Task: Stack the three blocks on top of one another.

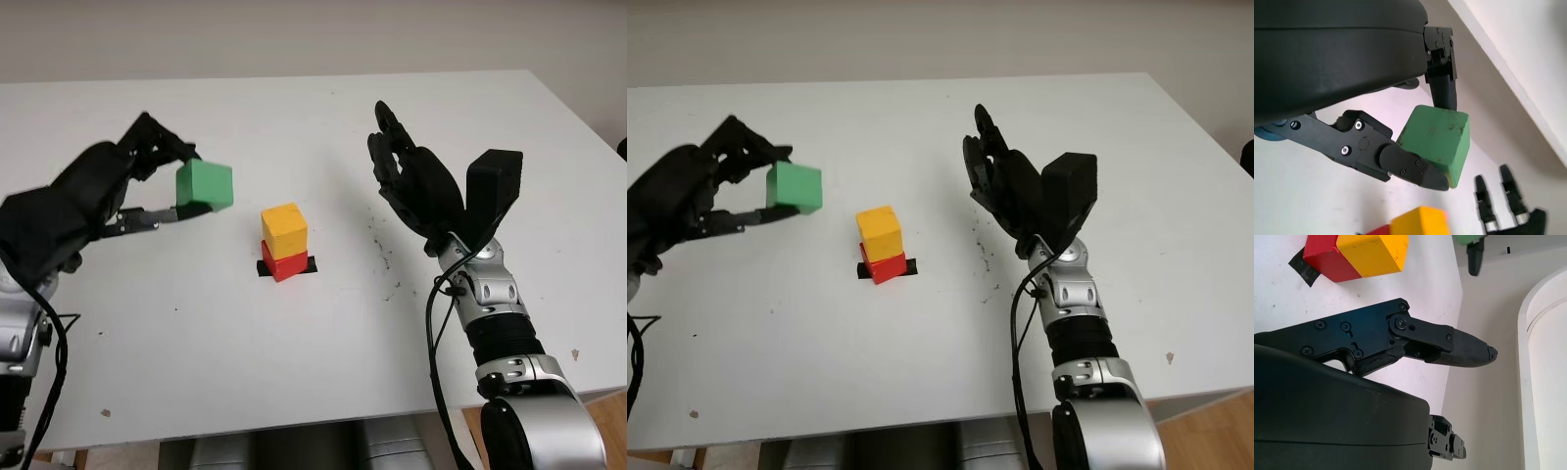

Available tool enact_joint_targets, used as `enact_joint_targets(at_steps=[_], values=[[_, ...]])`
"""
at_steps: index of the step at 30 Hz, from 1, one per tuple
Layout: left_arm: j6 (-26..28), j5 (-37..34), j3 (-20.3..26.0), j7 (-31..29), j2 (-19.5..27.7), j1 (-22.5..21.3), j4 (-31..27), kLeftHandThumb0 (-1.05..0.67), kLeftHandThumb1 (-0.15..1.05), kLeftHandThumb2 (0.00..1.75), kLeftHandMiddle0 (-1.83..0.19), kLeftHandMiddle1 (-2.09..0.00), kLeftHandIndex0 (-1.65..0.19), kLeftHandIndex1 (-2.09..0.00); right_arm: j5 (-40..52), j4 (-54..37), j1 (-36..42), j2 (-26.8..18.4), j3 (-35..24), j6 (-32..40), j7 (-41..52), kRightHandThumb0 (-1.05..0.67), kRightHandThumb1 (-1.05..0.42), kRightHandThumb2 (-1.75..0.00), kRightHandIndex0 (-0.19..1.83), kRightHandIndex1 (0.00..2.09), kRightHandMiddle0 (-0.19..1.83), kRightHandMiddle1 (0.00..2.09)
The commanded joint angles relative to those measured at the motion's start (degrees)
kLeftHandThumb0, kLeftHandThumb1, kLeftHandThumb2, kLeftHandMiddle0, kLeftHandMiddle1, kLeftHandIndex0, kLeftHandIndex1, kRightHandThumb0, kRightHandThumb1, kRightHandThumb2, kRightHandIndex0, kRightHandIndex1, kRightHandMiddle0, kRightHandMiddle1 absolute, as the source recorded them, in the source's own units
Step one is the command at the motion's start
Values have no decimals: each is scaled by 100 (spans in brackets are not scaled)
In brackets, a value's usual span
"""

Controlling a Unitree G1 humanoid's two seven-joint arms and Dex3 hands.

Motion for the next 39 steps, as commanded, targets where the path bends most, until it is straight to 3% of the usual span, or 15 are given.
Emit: enact_joint_targets(at_steps=[1, 5, 18, 26, 39], values=[[280, -65, 18, 40, -89, -266, -243, -40, 105, 18, -25, -8, -33, -171, 37, 21, -54, 16, -27, -35, 13, -68, -105, -64, -19, 0, -19, 0], [1040, -252, -18, 90, -378, -501, -526, -40, 105, 15, -25, -6, -40, -170, 38, 53, -60, 45, -31, -63, 16, -68, -105, -64, -19, 0, -19, 0], [2563, -662, -258, 185, -1256, -927, -744, -39, 105, 20, -25, -5, -43, -178, 40, -3, -3, 88, -39, -63, -22, -68, -105, -63, -19, 0, -19, 0], [2930, -810, -244, 435, -1651, -680, -994, -42, 105, 16, -26, -6, -45, -183, -22, 24, -5, 66, -19, -86, -44, -69, -105, -64, -19, 0, -19, 0], [2875, -735, -267, 501, -1687, -283, -1265, -42, 105, 22, -23, -4, -36, -188, -13, 22, -50, 30, -43, -96, -20, -69, -105, -64, -19, 0, -19, 0]])
